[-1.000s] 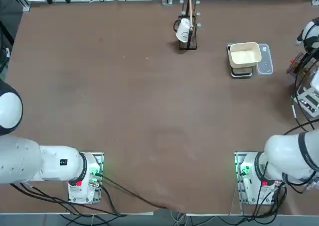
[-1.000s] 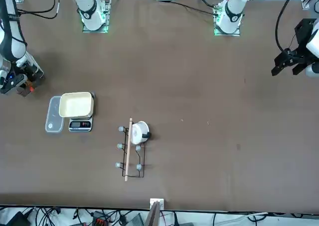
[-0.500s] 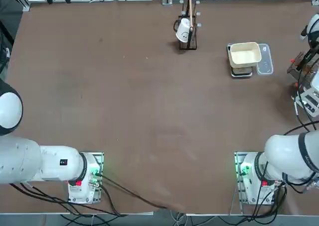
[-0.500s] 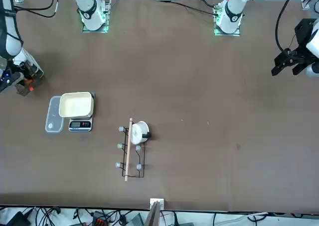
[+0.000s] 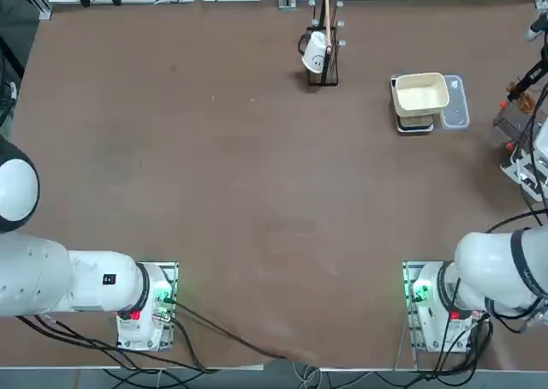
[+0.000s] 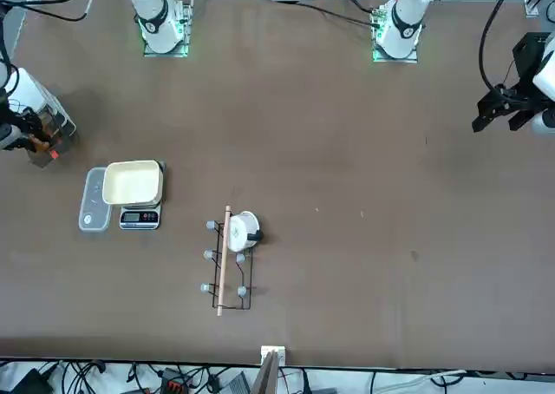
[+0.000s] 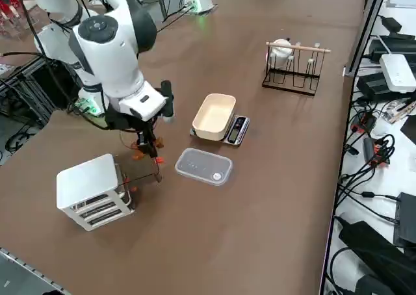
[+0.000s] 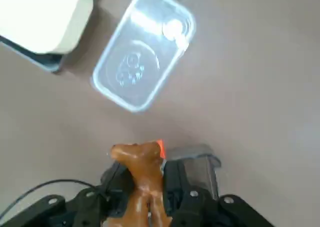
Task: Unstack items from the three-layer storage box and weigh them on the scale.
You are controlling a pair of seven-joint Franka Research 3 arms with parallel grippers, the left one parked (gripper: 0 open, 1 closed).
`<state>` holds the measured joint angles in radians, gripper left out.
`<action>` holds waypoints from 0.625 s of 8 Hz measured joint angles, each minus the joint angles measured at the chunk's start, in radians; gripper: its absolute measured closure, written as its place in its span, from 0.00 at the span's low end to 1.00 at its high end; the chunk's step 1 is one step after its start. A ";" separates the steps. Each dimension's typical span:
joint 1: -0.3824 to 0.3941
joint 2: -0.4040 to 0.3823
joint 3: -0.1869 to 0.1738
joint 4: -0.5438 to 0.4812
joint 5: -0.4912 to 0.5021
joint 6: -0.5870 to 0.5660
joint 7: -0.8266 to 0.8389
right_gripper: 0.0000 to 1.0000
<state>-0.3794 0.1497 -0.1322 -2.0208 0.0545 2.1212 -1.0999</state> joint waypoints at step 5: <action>0.250 0.013 0.033 0.047 0.076 -0.086 0.544 0.64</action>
<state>-0.1296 0.1628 -0.0988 -1.9742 0.1306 2.0354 -0.5556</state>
